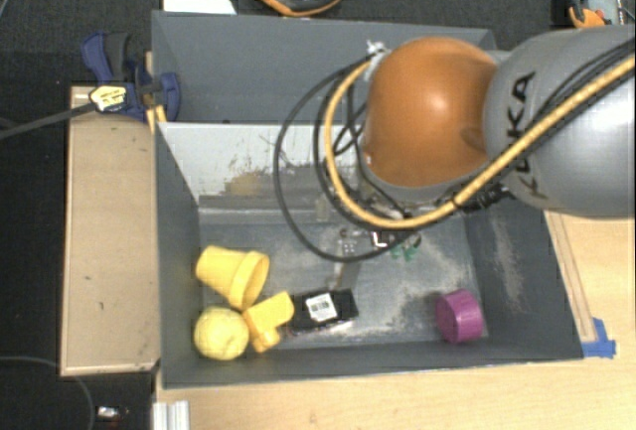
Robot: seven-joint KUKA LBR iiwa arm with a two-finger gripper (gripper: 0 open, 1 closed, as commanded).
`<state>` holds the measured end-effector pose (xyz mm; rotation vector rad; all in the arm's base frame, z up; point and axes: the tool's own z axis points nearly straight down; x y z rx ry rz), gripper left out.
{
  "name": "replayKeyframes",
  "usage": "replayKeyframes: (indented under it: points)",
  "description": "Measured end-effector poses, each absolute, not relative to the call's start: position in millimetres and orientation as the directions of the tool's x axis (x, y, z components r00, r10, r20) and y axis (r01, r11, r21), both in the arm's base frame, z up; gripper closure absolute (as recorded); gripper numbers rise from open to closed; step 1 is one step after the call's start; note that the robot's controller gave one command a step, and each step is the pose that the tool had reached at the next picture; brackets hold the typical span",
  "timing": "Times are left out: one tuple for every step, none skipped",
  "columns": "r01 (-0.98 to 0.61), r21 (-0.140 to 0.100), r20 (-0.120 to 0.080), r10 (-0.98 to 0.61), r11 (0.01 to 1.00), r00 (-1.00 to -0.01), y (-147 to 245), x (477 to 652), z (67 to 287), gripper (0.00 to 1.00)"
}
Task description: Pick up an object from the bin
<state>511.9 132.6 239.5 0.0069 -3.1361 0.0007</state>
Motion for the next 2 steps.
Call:
replayKeyframes:
  points:
    - [0.002, 0.001, -0.003, 0.002, 1.0, -1.0, 132, 513.5, 244, 0.0]
    - [0.133, 0.004, -0.006, 0.133, 0.991, -0.991, 197, 507.5, 136, 0.0]
